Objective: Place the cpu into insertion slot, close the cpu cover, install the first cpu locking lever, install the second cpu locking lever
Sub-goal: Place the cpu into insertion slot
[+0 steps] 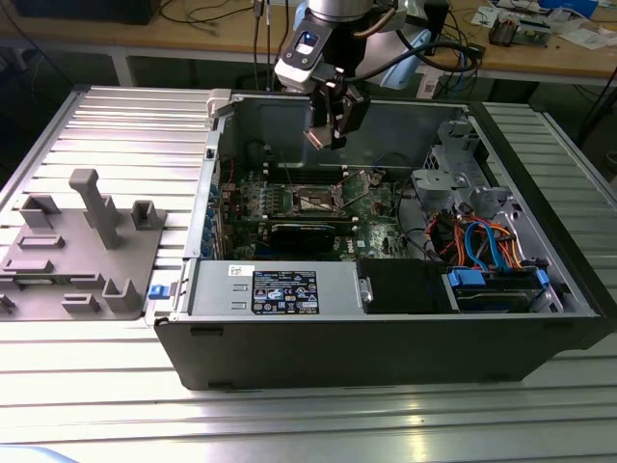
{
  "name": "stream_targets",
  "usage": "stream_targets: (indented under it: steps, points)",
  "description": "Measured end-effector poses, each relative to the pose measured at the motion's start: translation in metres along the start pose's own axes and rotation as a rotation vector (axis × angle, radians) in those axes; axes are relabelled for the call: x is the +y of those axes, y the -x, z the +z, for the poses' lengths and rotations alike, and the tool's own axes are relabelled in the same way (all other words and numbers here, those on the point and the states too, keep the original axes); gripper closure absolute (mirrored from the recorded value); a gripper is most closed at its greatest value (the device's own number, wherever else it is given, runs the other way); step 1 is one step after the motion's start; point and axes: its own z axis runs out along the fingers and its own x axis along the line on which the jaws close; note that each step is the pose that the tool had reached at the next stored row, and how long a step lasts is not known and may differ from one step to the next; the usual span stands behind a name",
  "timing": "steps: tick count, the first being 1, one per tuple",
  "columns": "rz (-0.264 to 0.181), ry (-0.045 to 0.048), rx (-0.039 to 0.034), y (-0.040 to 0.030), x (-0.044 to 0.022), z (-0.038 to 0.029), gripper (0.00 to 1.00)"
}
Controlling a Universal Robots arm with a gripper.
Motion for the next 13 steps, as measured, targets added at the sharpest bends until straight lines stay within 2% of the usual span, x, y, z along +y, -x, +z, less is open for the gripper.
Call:
stream_targets:
  steps: [13]
  points:
    - [0.016,0.0004,-0.001,0.0,0.0,0.0,0.45]
